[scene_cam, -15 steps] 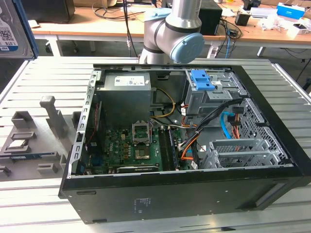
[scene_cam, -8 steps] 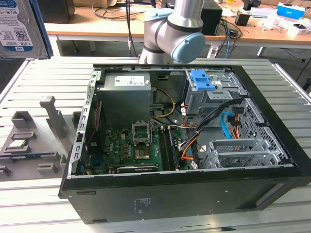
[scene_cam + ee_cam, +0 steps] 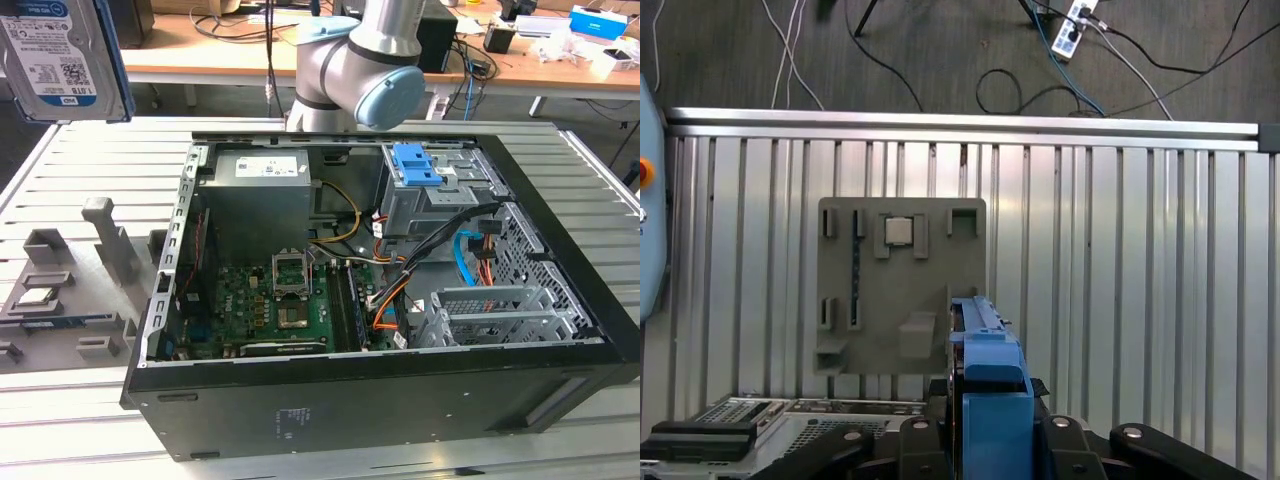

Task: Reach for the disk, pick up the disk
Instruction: 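Pick up the disk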

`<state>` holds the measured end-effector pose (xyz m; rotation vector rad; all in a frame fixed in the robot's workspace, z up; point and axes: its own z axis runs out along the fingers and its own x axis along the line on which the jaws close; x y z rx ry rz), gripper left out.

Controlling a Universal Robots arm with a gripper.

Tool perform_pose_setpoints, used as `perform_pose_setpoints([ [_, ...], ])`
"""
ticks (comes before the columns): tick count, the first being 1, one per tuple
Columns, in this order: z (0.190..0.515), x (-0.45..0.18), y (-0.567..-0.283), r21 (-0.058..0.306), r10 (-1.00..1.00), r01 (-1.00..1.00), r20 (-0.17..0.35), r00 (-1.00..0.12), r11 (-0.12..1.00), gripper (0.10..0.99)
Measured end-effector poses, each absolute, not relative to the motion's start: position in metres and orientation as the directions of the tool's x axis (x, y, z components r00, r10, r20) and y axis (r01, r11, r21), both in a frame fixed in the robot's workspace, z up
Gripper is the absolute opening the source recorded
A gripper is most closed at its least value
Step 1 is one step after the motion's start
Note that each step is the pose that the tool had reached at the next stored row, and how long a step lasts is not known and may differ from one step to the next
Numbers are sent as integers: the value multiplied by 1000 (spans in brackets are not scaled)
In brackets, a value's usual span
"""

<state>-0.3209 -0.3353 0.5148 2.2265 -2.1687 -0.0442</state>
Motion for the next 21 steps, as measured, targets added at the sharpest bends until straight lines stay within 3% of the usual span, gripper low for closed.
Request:
perform_pose_setpoints([
  [21,515,-256,-335,44,-1000,-999,3,26,-26,369],
])
